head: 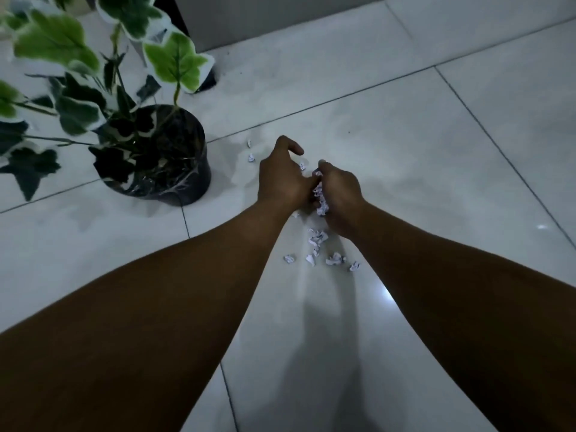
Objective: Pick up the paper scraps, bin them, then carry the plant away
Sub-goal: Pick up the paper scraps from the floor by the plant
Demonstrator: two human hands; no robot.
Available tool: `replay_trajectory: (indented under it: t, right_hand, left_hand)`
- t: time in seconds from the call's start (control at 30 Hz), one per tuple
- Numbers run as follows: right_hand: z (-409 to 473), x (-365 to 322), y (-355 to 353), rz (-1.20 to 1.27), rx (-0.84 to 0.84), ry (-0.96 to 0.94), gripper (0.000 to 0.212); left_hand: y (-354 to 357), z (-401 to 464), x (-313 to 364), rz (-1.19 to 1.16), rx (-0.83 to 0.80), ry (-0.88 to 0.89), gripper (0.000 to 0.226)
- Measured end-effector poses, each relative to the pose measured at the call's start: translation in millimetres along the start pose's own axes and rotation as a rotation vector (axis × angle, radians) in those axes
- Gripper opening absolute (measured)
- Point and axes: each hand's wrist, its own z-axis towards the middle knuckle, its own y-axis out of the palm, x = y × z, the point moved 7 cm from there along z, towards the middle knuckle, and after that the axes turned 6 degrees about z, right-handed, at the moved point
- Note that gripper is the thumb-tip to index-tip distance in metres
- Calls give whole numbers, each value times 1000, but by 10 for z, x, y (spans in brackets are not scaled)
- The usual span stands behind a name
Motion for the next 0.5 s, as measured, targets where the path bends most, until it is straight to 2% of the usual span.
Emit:
replay_trajectory:
  t: [0.17, 0.4, 0.5]
  right_hand:
    - [-1, 83, -84, 116, -67, 115, 26]
    - [-26, 46, 42, -68, -24, -3, 29]
    - [-17, 55, 53, -52, 4, -5, 35]
  left_hand:
    - [56, -106, 34, 15, -102, 111, 32]
    - [-14, -127, 63, 26, -65, 202, 28]
    - [-72, -103, -3, 9, -23, 193, 27]
